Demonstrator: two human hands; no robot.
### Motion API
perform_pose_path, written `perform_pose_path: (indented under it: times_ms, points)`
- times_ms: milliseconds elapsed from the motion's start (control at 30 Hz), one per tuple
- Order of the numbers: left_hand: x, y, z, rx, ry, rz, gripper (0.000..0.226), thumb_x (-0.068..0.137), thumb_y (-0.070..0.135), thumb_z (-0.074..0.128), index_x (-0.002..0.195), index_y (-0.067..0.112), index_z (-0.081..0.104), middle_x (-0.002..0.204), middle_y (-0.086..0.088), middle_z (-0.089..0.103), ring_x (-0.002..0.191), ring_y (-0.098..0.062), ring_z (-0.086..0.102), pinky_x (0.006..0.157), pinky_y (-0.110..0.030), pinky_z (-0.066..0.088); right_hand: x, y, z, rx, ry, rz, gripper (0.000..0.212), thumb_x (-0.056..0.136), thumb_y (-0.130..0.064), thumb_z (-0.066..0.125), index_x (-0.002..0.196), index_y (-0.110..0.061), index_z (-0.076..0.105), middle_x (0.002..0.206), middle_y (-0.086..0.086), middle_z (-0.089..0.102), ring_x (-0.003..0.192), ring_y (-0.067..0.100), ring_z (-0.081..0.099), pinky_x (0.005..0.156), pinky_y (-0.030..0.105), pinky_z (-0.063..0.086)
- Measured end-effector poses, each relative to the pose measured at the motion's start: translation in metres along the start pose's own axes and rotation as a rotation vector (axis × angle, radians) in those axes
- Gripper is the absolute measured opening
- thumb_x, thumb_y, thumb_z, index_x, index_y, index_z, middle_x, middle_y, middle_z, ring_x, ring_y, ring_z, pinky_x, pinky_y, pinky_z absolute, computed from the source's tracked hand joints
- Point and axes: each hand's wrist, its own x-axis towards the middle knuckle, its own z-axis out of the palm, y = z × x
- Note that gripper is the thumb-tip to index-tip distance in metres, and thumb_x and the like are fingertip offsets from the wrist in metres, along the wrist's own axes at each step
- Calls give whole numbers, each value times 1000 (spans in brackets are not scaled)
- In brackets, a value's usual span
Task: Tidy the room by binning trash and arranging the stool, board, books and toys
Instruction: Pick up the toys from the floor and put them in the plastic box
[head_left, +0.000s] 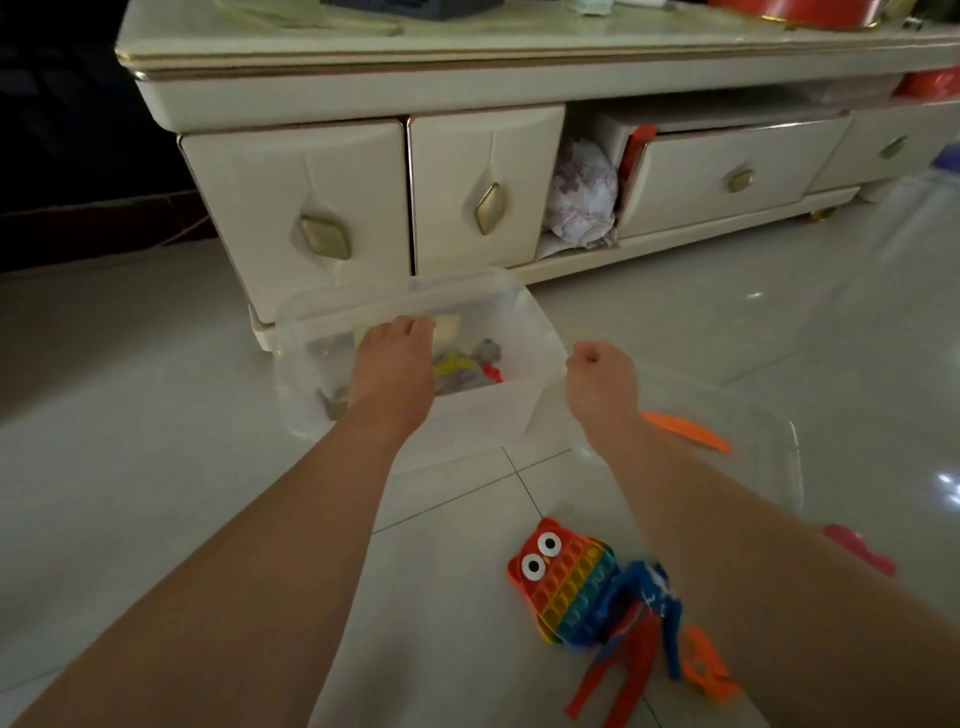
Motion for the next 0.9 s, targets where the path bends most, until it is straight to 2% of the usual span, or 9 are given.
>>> perform_pose_path:
  times_ms: [67, 133, 200, 300, 367, 467, 567, 700, 900]
  points:
    - [-12, 23, 8, -89, -19, 19, 45, 87, 2, 48, 131, 11, 48, 130, -13, 53, 114, -33, 51, 94, -41, 40, -8, 20, -23, -61, -27, 34, 20, 92, -14, 46, 103, -20, 63, 94, -2, 59, 87, 19, 55, 80, 31, 47]
    - [-25, 48, 18, -123, -68, 22, 38, 91, 10, 46, 129, 14, 50, 127, -11, 55, 114, -30, 52, 94, -40, 41, -18, 43, -48, -115, -92, 102, 27, 90, -15, 52, 115, -17, 60, 102, 3, 63, 87, 21, 61, 81, 34, 49]
    - [-36, 72, 29, -108, -125, 11, 37, 93, 20, 49, 129, 15, 50, 131, -9, 51, 121, -29, 47, 100, -38, 38, -31, 64, -74, -219, -170, 193, 35, 89, -17, 56, 124, -17, 56, 99, 5, 62, 76, 19, 59, 72, 31, 46]
    - [-51, 101, 39, -67, -105, 39, 36, 93, 24, 49, 128, 16, 52, 134, -7, 47, 124, -27, 42, 105, -37, 35, -50, 93, -104, -379, -289, 288, 48, 88, -19, 58, 135, -14, 47, 100, 5, 60, 85, 21, 61, 73, 30, 47]
    - [-61, 117, 48, -14, -103, 149, 35, 93, 24, 48, 127, 18, 53, 131, -5, 48, 120, -26, 44, 101, -37, 38, -56, 108, -117, -430, -344, 310, 55, 88, -15, 58, 140, -10, 41, 84, 1, 58, 82, 21, 59, 70, 27, 45]
    - [-76, 137, 68, -87, -331, 150, 36, 93, 28, 51, 127, 19, 52, 126, -4, 53, 116, -24, 48, 96, -38, 43, -65, 124, -133, -472, -427, 316, 56, 89, -8, 57, 142, -4, 38, 103, 12, 59, 103, 28, 59, 73, 23, 44]
    - [-91, 153, 94, -148, -532, 101, 44, 88, 37, 59, 127, 18, 51, 126, -4, 54, 115, -24, 51, 92, -37, 47, -74, 144, -143, -607, -505, 311, 55, 86, -15, 60, 138, -8, 41, 133, 16, 52, 121, 30, 52, 92, 29, 44]
    - [-109, 170, 128, -140, -757, 97, 48, 79, 45, 68, 114, 15, 53, 108, -4, 56, 96, -21, 56, 76, -31, 45, -84, 170, -149, -813, -650, 281, 62, 83, -30, 66, 136, -9, 43, 134, 12, 52, 121, 27, 53, 98, 35, 47]
    - [-128, 179, 158, -212, -811, 92, 9, 88, 17, 58, 89, 15, 50, 78, 0, 53, 71, -17, 53, 59, -25, 39, -84, 190, -152, -930, -755, 294, 61, 83, -28, 67, 135, -7, 43, 133, 13, 51, 117, 27, 55, 89, 33, 50]
